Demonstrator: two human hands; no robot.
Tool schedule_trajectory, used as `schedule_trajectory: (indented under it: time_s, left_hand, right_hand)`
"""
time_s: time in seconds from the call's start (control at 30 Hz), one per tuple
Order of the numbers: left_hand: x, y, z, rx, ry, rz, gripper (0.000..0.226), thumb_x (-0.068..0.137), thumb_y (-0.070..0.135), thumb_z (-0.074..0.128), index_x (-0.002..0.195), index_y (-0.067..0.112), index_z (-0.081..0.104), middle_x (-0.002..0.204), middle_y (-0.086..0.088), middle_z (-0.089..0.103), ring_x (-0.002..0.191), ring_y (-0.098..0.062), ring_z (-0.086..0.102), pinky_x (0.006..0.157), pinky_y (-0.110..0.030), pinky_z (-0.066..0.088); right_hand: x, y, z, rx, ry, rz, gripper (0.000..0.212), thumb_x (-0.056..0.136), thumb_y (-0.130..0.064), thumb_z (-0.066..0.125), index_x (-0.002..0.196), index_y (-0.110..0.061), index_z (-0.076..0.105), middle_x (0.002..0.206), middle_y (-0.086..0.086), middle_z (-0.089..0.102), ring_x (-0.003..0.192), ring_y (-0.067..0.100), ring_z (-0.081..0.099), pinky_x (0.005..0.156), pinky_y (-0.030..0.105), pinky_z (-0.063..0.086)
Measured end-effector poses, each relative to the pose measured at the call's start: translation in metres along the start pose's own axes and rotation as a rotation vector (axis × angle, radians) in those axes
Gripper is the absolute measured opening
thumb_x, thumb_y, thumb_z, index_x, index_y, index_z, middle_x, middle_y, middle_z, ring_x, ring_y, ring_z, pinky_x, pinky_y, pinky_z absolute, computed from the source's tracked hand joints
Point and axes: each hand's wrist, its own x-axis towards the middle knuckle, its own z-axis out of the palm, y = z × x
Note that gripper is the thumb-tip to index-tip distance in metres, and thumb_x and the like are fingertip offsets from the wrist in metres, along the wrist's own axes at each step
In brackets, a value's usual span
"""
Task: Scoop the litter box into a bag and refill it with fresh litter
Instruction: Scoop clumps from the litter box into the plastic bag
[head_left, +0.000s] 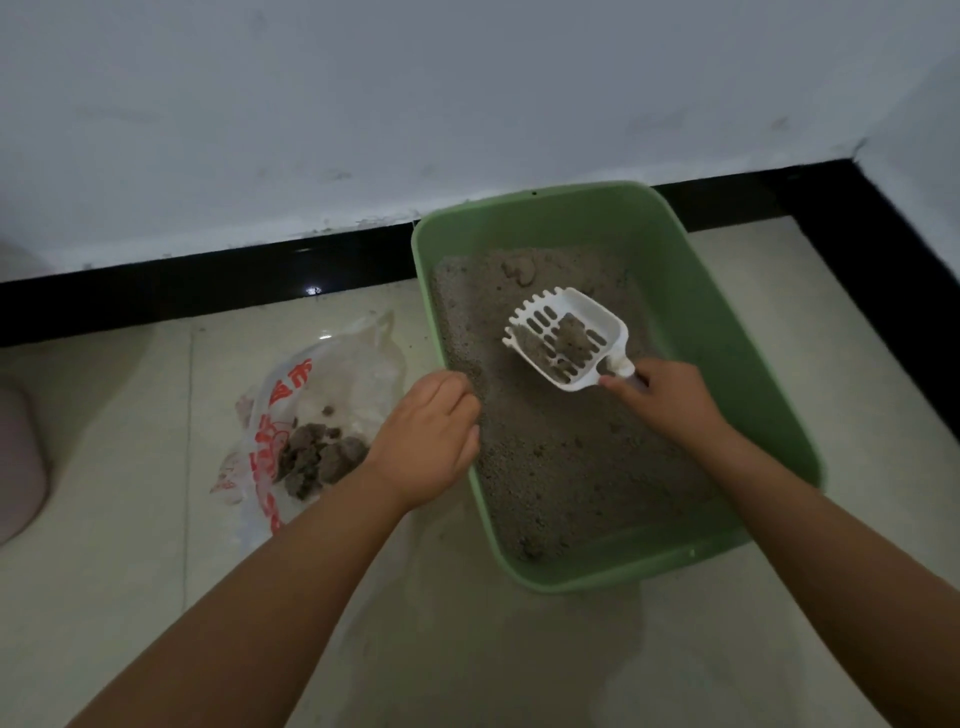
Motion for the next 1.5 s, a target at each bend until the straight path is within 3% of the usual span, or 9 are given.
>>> schedule_trajectory:
  time_s: [0.2,0.4,0.57,0.77,0.93,1.1,1.23,1.37,1.5]
  left_hand:
    - [-0.007,0.012,-0.014,-0.049,-0.192,-0.009,0.04,0.078,0.026,0.039,0.071,0.004,0.071,0.079,-0.011,0.068,0.088,-0.029,0.07,0.082,-0.042,0.055]
    - [-0.021,0.007,-0.025,-0.017,-0.182,-0.06,0.041,0.079,0.031,0.039,0.083,0.008,0.072,0.094,-0.011,0.07,0.1,-0.029,0.066,0.095,-0.032,0.04]
    - [-0.025,0.0,-0.035,0.102,-0.154,-0.087,0.044,0.075,0.03,0.038,0.089,0.006,0.073,0.095,-0.013,0.07,0.104,-0.03,0.06,0.094,-0.034,0.047]
    - [-0.033,-0.021,-0.063,0.261,-0.25,-0.379,0.04,0.068,0.019,0.045,0.092,-0.002,0.069,0.101,-0.022,0.068,0.1,-0.039,0.065,0.082,-0.051,0.052]
    - [-0.045,-0.034,-0.075,0.203,-0.272,-0.712,0.045,0.091,0.015,0.045,0.134,0.006,0.038,0.133,-0.014,0.043,0.122,-0.029,0.041,0.095,-0.035,0.039]
    - [-0.049,-0.05,-0.081,-0.132,-0.246,-0.94,0.03,0.095,0.017,0.044,0.122,0.008,0.055,0.116,-0.015,0.059,0.102,-0.029,0.057,0.08,-0.031,0.044]
    - [-0.057,-0.056,-0.086,-0.149,-0.273,-0.987,0.037,0.09,0.031,0.056,0.12,0.01,0.056,0.111,-0.011,0.058,0.098,-0.026,0.057,0.074,-0.027,0.041]
    - [-0.068,-0.061,-0.088,-0.172,-0.231,-1.048,0.026,0.09,0.016,0.053,0.111,0.006,0.064,0.108,-0.013,0.063,0.096,-0.027,0.06,0.073,-0.026,0.041]
    - [-0.073,-0.062,-0.095,-0.363,-0.017,-1.124,0.02,0.091,0.011,0.053,0.103,0.002,0.066,0.087,-0.008,0.062,0.078,-0.016,0.054,0.071,-0.021,0.038]
  right_hand:
    - [-0.011,-0.003,0.003,-0.014,0.002,0.03,0.051,0.091,-0.029,0.055,0.049,-0.015,0.029,0.049,0.002,0.029,0.046,0.012,0.027,0.047,0.028,0.02]
    - [-0.013,-0.008,0.003,0.016,0.002,0.017,0.048,0.089,-0.028,0.058,0.049,-0.016,0.034,0.047,0.0,0.033,0.045,0.011,0.029,0.047,0.027,0.021]
    - [-0.015,-0.012,0.006,0.096,-0.002,0.04,0.045,0.089,-0.027,0.058,0.051,-0.014,0.038,0.049,0.001,0.036,0.046,0.012,0.032,0.046,0.025,0.023]
    - [-0.021,-0.02,0.006,0.196,0.019,-0.006,0.041,0.088,-0.024,0.06,0.054,-0.008,0.043,0.048,0.003,0.033,0.046,0.015,0.029,0.048,0.025,0.022]
    - [-0.025,-0.034,0.003,0.164,0.012,-0.089,0.044,0.087,-0.022,0.061,0.049,-0.016,0.04,0.048,0.002,0.036,0.048,0.016,0.034,0.05,0.023,0.025]
    - [-0.038,-0.071,-0.005,0.117,-0.06,-0.253,0.026,0.086,-0.022,0.063,0.067,-0.003,0.061,0.047,-0.002,0.038,0.046,0.011,0.035,0.046,0.019,0.026]
    - [-0.046,-0.108,0.014,-0.072,-0.238,-0.328,0.041,0.087,-0.03,0.061,0.055,-0.01,0.044,0.048,0.0,0.033,0.046,0.009,0.03,0.045,0.023,0.022]
    - [-0.056,-0.137,0.038,-0.237,-0.361,-0.281,0.044,0.089,-0.034,0.055,0.053,-0.016,0.038,0.054,-0.001,0.038,0.048,0.009,0.035,0.043,0.023,0.025]
    - [-0.072,-0.173,0.057,-0.43,-0.377,-0.338,0.018,0.092,-0.019,0.047,0.099,-0.007,0.059,0.094,0.008,0.059,0.088,0.023,0.06,0.07,0.029,0.046]
